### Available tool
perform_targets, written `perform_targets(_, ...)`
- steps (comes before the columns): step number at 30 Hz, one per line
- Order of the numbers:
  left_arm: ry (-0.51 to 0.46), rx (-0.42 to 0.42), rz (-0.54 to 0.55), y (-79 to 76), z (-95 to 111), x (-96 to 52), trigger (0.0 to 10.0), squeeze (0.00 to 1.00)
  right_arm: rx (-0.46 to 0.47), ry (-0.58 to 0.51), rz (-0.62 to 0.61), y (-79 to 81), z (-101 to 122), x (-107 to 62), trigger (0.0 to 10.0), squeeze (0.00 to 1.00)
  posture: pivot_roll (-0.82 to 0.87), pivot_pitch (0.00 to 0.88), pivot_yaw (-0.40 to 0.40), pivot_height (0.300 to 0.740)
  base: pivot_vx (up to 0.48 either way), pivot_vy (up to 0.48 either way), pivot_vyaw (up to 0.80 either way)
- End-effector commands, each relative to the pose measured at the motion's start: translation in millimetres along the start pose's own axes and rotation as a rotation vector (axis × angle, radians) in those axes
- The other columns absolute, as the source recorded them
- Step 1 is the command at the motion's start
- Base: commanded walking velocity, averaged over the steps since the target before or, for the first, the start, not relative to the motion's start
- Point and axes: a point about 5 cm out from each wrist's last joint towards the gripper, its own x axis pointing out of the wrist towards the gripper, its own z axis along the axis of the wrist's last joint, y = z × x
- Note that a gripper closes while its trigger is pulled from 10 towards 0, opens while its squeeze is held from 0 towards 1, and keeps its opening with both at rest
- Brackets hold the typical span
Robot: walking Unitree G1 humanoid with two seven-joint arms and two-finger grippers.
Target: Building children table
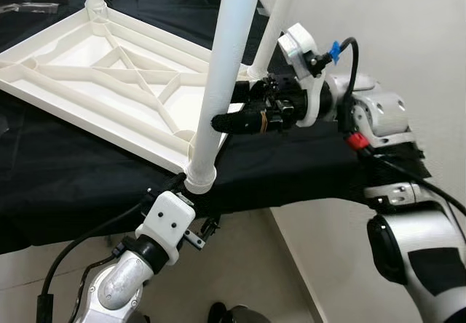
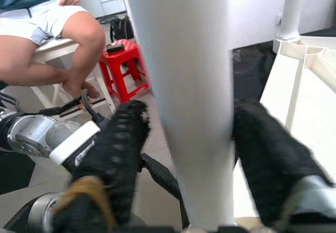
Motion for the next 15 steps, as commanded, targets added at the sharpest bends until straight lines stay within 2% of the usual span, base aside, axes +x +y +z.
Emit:
perform_targets(1, 0.007, -0.018, -0.017, -4.3, 2, -3.2, 10.0, 0.00, -0.030, -0.009, 0.080, 3.1, 5, 0.8, 0.0, 0.00, 0.08, 0.228, -0.190, 0.740, 0.000, 0.000, 0.00)
perform_targets(10, 0.011, -0.023, -0.021, -5.4, 3, -4.8, 10.0, 0.00, -0.023, -0.028, 0.105, 7.2, 6, -0.5, 0.0, 0.00, 0.07, 0.224, -0.191, 0.740, 0.000, 0.000, 0.00)
perform_targets(12, 0.014, -0.023, -0.020, -5.4, 2, -5.0, 10.0, 0.00, -0.010, -0.036, -0.030, 3.6, 1, 3.0, 0.0, 0.00, 0.06, 0.215, -0.199, 0.740, 0.000, 0.000, 0.00)
perform_targets(13, 0.015, -0.023, -0.017, -5.3, 1, -4.6, 10.0, 0.00, 0.023, -0.064, -0.242, -4.2, -4, 11.5, 0.0, 0.00, 0.07, 0.205, -0.216, 0.740, 0.000, 0.000, 0.00)
perform_targets(15, 0.015, -0.023, -0.017, -5.3, 1, -4.6, 10.0, 0.00, 0.023, -0.064, -0.242, -4.2, -4, 11.5, 0.0, 0.00, 0.07, 0.205, -0.216, 0.740, 0.000, 0.000, 0.00)
